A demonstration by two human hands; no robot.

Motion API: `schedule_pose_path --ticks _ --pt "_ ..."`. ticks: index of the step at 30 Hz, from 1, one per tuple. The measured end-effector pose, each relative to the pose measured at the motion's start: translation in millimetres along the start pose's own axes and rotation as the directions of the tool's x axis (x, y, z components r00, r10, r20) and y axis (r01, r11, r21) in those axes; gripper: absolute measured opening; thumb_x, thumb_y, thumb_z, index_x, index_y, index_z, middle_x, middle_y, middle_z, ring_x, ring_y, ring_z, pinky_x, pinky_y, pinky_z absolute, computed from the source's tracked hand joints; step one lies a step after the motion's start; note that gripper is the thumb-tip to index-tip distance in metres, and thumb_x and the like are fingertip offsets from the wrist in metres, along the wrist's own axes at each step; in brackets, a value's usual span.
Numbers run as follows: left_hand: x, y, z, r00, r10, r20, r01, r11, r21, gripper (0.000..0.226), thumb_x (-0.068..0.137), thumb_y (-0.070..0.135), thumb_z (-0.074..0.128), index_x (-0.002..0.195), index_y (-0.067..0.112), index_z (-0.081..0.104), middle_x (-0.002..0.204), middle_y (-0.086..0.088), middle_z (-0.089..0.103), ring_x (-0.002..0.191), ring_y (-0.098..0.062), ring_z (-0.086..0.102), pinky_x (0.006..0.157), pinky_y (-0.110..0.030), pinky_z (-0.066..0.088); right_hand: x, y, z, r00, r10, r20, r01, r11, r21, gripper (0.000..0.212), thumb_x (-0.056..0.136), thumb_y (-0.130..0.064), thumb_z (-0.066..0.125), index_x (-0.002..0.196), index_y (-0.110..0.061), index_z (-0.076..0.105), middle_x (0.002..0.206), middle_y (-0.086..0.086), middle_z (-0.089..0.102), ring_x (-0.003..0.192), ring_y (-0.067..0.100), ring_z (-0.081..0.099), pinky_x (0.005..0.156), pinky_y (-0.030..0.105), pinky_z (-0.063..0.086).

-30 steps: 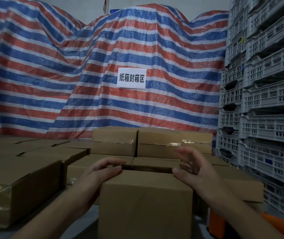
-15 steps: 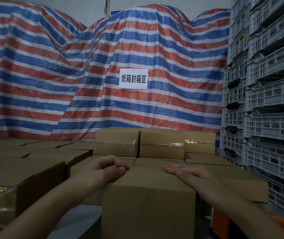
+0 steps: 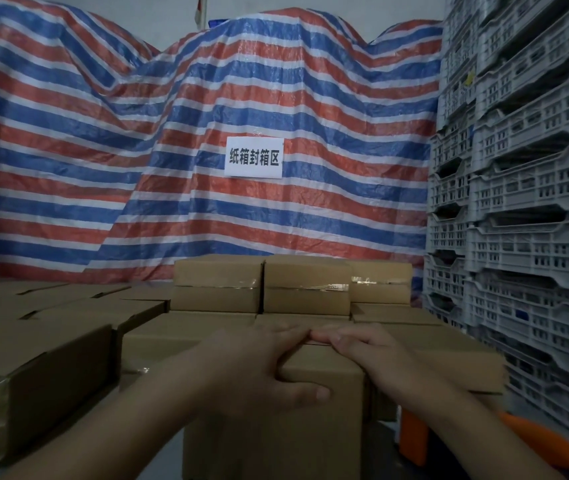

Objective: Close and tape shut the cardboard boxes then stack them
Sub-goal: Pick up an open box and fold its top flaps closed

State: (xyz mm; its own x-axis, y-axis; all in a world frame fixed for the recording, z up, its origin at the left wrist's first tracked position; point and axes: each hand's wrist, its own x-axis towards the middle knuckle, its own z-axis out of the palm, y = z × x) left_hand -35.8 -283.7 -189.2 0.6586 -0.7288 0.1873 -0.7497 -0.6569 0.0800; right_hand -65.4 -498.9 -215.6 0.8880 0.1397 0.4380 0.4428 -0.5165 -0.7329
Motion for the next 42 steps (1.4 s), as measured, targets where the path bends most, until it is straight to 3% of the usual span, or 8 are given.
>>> schedule_pose_path --ticks 5,10,16,20,31,36,39,42 --pt "0 2 -4 0.998 -0.036 0.050 0.040 0.996 -0.082 0.082 0.073 0.085 0.046 0.144 0.058 0.015 0.145 0.021 0.041 0.102 0.002 0.041 0.073 -0.015 0.032 -1 -3 0 1.000 0.027 -0.001 -0.027 0.999 -0.039 0.034 0.104 -0.037 0.045 0.101 -0.054 0.074 0.116 -0.022 0.071 0.110 -0.003 0.064 0.097 0.028 0.048" --pt "0 1 -3 0.997 -0.062 0.051 0.066 0.996 -0.066 0.083 0.078 0.083 0.044 0.149 0.051 0.015 0.152 0.014 0.036 0.126 -0.008 0.042 0.092 -0.027 0.035 -22 -23 -15 0.999 0.024 -0.033 -0.033 0.954 -0.297 0.030 0.106 -0.040 0.039 0.109 -0.033 0.068 0.108 -0.007 0.069 0.097 0.000 0.061 0.085 0.022 0.049" --pt "-5 5 -3 0.997 -0.074 0.035 0.075 0.996 -0.049 0.081 0.081 0.081 0.041 0.150 0.048 0.015 0.155 0.011 0.033 0.134 -0.011 0.038 0.102 -0.034 0.033 -86 -23 -58 0.908 0.082 -0.412 -0.395 0.501 -0.770 0.040 0.101 -0.051 0.038 0.082 -0.025 0.061 0.080 -0.004 0.063 0.070 0.010 0.059 0.057 0.028 0.041" --pt "-15 13 -5 0.997 -0.078 0.024 0.079 0.996 -0.039 0.080 0.083 0.078 0.043 0.151 0.046 0.015 0.153 0.010 0.036 0.128 -0.009 0.041 0.091 -0.028 0.033 -122 5 -54 0.868 0.234 -0.437 -0.495 0.355 -0.793 0.054 0.097 -0.070 0.030 0.091 -0.026 0.060 0.080 -0.007 0.058 0.073 0.011 0.058 0.062 0.030 0.042" --pt "-52 38 -7 0.998 -0.065 -0.020 0.066 0.993 0.098 0.080 0.084 0.081 0.034 0.152 0.042 0.016 0.156 0.010 0.031 0.134 -0.012 0.040 0.101 -0.033 0.037 -130 30 -28 0.867 0.037 -0.498 -0.489 0.262 -0.832 0.061 0.083 -0.086 0.031 0.067 -0.029 0.045 0.063 -0.011 0.044 0.056 0.006 0.045 0.046 0.024 0.026" --pt "-50 41 -14 0.994 -0.101 0.035 0.106 0.980 -0.166 0.076 0.085 0.081 0.023 0.150 0.041 0.026 0.154 0.007 0.036 0.136 -0.013 0.037 0.101 -0.036 0.030 -129 38 -30 0.867 -0.026 -0.497 -0.483 0.200 -0.853 0.064 0.081 -0.087 0.026 0.063 -0.028 0.042 0.056 -0.009 0.041 0.049 0.005 0.038 0.043 0.022 0.022" --pt "-51 38 -25 0.979 -0.172 0.112 0.203 0.898 -0.390 0.078 0.082 0.084 0.017 0.146 0.043 0.035 0.151 0.005 0.041 0.137 -0.016 0.038 0.112 -0.044 0.023 -119 25 -46 0.795 -0.015 -0.607 -0.566 0.342 -0.750 0.073 0.084 -0.086 0.022 0.061 -0.023 0.052 0.053 -0.006 0.049 0.045 0.002 0.042 0.040 0.020 0.024" --pt "-52 30 -29 0.980 -0.181 0.081 0.196 0.822 -0.535 0.074 0.087 0.079 0.016 0.138 0.037 0.049 0.142 0.008 0.051 0.125 -0.010 0.047 0.114 -0.042 0.026 -92 -15 -68 0.749 0.025 -0.662 -0.484 0.702 -0.522 0.080 0.083 -0.083 0.024 0.050 -0.017 0.055 0.040 -0.005 0.050 0.035 0.005 0.047 0.043 0.023 0.032"
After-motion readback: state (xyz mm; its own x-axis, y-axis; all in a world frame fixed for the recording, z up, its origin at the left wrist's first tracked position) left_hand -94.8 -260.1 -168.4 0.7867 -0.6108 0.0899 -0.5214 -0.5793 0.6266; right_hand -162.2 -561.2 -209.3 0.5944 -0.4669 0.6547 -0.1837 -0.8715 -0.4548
